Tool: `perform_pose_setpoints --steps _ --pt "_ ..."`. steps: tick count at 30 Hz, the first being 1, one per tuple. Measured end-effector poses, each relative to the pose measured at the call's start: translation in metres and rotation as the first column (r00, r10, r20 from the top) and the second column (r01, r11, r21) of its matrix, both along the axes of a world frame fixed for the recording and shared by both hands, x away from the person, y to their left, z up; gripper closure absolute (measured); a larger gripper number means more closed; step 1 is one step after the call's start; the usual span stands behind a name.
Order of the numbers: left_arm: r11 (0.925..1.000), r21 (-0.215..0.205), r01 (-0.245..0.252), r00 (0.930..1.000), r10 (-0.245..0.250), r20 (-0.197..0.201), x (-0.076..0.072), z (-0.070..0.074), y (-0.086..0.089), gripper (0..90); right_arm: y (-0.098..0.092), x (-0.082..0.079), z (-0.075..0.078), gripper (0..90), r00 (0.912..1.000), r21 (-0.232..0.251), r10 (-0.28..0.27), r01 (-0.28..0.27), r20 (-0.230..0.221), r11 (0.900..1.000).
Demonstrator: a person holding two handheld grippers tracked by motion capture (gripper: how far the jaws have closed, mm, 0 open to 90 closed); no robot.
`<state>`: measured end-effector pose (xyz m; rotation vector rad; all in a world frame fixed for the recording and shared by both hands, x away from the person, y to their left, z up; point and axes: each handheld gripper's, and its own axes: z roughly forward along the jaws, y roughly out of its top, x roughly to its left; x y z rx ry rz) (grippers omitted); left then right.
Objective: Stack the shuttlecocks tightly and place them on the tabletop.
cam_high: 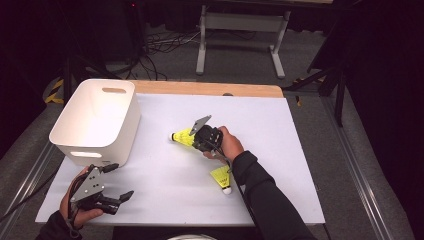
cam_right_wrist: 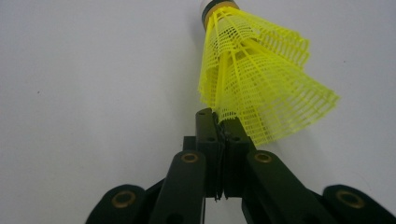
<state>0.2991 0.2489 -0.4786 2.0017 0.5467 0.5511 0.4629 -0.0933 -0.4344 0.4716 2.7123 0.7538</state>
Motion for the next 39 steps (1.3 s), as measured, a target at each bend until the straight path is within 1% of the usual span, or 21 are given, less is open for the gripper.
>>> perform_pose_setpoints --steps 1,3,5,8,9,12,15,17,20,23,24,25,29,30,32,33,34,35,36,37,39 --pt "1.0000 -0.001 0.001 1.0000 -0.001 -0.001 0.000 0.000 0.000 4.5 0.000 0.000 0.001 88.3 1.0000 -0.014 -0.005 0.005 -0.002 1.000" --pt "1.0000 0.001 0.001 1.0000 -0.001 -0.001 0.000 0.000 0.000 4.5 0.001 0.000 -0.001 87.2 0.9999 -0.009 -0.002 0.002 -0.010 1.000" --pt "1.0000 0.000 0.003 1.0000 -0.003 0.001 0.000 0.000 0.000 4.6 0.001 0.000 -0.001 86.3 1.0000 -0.019 -0.005 0.004 -0.006 1.000" --pt "1.0000 -0.002 0.002 1.0000 -0.002 0.000 0.000 0.000 0.000 4.7 0.001 0.000 -0.002 84.8 1.0000 -0.014 -0.005 0.005 -0.007 1.000" --pt "1.0000 0.000 0.003 1.0000 -0.003 0.000 0.000 0.000 0.000 4.7 0.001 0.000 -0.002 81.9 0.9999 -0.015 -0.004 0.004 -0.010 1.000" --pt "1.0000 0.000 0.004 1.0000 -0.004 -0.001 0.000 0.000 0.000 4.7 0.001 -0.001 -0.003 80.4 0.9999 -0.021 -0.007 0.006 -0.015 1.000" --pt "1.0000 -0.009 0.000 1.0000 0.000 0.002 0.000 0.000 0.001 4.7 0.000 -0.002 -0.005 73.8 0.9998 -0.014 -0.012 0.012 -0.014 1.000" --pt "0.9998 -0.018 -0.003 1.0000 0.003 0.004 0.000 0.000 0.002 4.7 -0.001 -0.004 -0.002 69.0 0.9998 -0.018 -0.020 0.020 0.000 1.000" --pt "0.9999 -0.015 -0.001 1.0000 0.001 0.007 0.000 0.001 0.002 4.7 -0.004 -0.008 0.003 66.5 0.9996 0.010 -0.025 0.025 0.008 1.000" --pt "0.9998 -0.018 -0.007 0.9999 0.007 0.010 -0.001 0.001 0.001 4.8 -0.008 -0.013 0.012 62.8 0.9990 0.043 -0.029 0.028 0.034 0.999" --pt "0.9998 -0.016 -0.008 0.9999 0.008 0.010 -0.001 0.001 0.001 4.8 -0.008 -0.013 0.012 62.8 0.9990 0.043 -0.029 0.028 0.034 0.999" --pt "0.9999 -0.012 -0.008 0.9999 0.008 0.011 -0.001 0.001 0.001 4.8 -0.010 -0.014 0.014 61.2 0.9985 0.046 -0.033 0.031 0.043 0.998" --pt "0.9997 -0.017 -0.017 0.9997 0.017 0.016 -0.001 0.001 0.002 4.8 -0.016 -0.018 0.022 55.6 0.9984 0.084 -0.037 0.034 0.043 0.996" --pt "0.9995 -0.025 -0.017 0.9997 0.017 0.016 -0.001 0.002 0.002 5.0 -0.017 -0.020 0.023 54.0 0.9981 0.088 -0.043 0.039 0.044 0.995" --pt "0.9997 -0.023 -0.011 0.9998 0.011 0.019 -0.002 0.002 0.002 5.2 -0.019 -0.022 0.027 51.8 0.9982 0.095 -0.038 0.033 0.046 0.995" --pt "0.9997 -0.021 -0.009 0.9998 0.010 0.019 -0.002 0.002 0.001 5.1 -0.021 -0.025 0.031 49.4 0.9978 0.100 -0.036 0.030 0.055 0.995" --pt "0.9998 -0.019 -0.009 0.9998 0.009 0.019 -0.002 0.002 0.001 5.1 -0.021 -0.025 0.031 49.4 0.9978 0.100 -0.036 0.030 0.055 0.995" --pt "0.9998 -0.020 -0.008 0.9998 0.008 0.017 -0.002 0.001 0.001 5.1 -0.022 -0.028 0.033 46.7 0.9975 0.108 -0.039 0.033 0.059 0.994" --pt "0.9998 -0.018 -0.009 0.9998 0.010 0.018 -0.002 0.001 0.001 5.1 -0.022 -0.028 0.033 46.7 0.9975 0.108 -0.039 0.033 0.059 0.994" --pt "0.9998 -0.019 -0.010 0.9998 0.010 0.017 -0.001 0.001 0.001 5.0 -0.023 -0.029 0.035 45.8 0.9968 0.118 -0.040 0.032 0.069 0.993" --pt "0.9998 -0.017 -0.009 0.9998 0.010 0.015 -0.001 0.001 0.001 5.0 -0.026 -0.034 0.040 40.1 0.9955 0.143 -0.051 0.039 0.079 0.989"
